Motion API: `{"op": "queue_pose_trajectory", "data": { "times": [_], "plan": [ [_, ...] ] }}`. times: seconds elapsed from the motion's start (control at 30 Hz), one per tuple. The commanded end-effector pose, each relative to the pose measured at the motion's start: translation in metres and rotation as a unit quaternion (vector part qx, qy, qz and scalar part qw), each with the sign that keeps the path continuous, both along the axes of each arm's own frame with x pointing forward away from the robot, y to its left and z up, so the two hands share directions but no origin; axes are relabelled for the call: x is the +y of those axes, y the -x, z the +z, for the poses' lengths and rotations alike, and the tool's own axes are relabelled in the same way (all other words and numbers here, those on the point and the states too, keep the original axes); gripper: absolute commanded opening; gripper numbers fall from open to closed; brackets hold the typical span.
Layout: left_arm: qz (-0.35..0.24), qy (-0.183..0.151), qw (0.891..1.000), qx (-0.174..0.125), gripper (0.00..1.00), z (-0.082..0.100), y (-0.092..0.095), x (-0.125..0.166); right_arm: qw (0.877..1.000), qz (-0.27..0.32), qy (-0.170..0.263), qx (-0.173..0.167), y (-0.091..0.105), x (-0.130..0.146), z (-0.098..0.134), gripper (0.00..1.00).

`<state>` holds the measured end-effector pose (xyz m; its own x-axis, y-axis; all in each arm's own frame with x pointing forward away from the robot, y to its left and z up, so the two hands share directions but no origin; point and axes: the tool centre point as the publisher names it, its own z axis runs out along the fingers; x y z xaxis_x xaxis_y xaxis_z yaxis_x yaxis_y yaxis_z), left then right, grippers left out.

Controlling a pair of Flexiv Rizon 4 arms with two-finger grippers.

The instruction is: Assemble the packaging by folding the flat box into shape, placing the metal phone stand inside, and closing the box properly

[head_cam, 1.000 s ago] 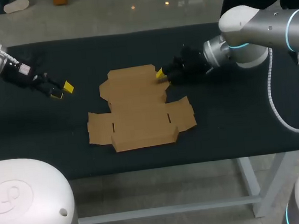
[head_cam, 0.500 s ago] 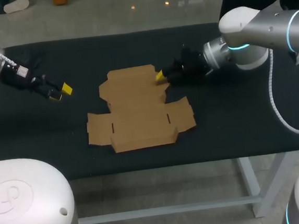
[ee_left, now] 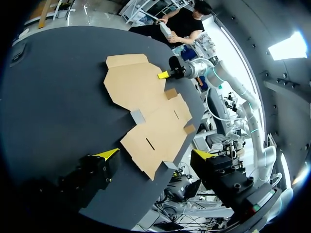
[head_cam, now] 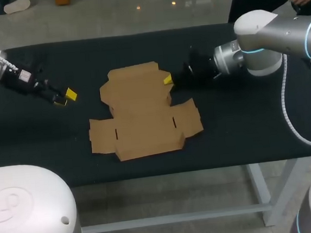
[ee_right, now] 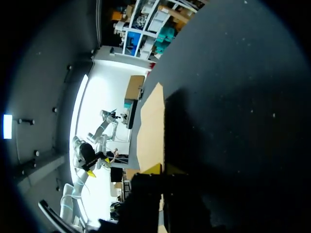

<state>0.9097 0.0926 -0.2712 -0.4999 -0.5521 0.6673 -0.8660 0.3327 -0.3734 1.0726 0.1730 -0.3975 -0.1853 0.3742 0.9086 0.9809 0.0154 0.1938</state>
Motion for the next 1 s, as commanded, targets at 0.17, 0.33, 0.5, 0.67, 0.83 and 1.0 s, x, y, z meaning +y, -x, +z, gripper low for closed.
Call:
{"op": "queue_pose_trajectory", "data": {
  "times": [0.17,0.33,0.5,0.67,0.83,1.0],
  "plan": [
    [-0.010,0.020,1.000,-0.008,1.00,-0.005,-0.004,0.003,0.999,-0.003,-0.029,-0.029,0.014,-0.013,0.027,0.00],
    [-0.010,0.020,1.000,-0.008,1.00,-0.005,-0.004,0.003,0.999,-0.003,-0.029,-0.029,0.014,-0.013,0.027,0.00],
    [-0.010,0.020,1.000,-0.008,1.00,-0.005,-0.004,0.003,0.999,-0.003,-0.029,-0.029,0.014,-0.013,0.027,0.00],
    [-0.010,0.020,1.000,-0.008,1.00,-0.005,-0.004,0.003,0.999,-0.003,-0.029,-0.029,0.014,-0.013,0.027,0.00],
    [-0.027,0.040,0.998,-0.051,1.00,-0.001,-0.007,0.001,0.998,-0.008,-0.021,-0.061,0.019,-0.011,0.035,0.00],
    [-0.042,0.056,0.992,-0.106,1.00,0.003,-0.014,0.001,0.995,-0.012,-0.035,-0.097,0.027,-0.011,0.054,0.00]
  ]
}}
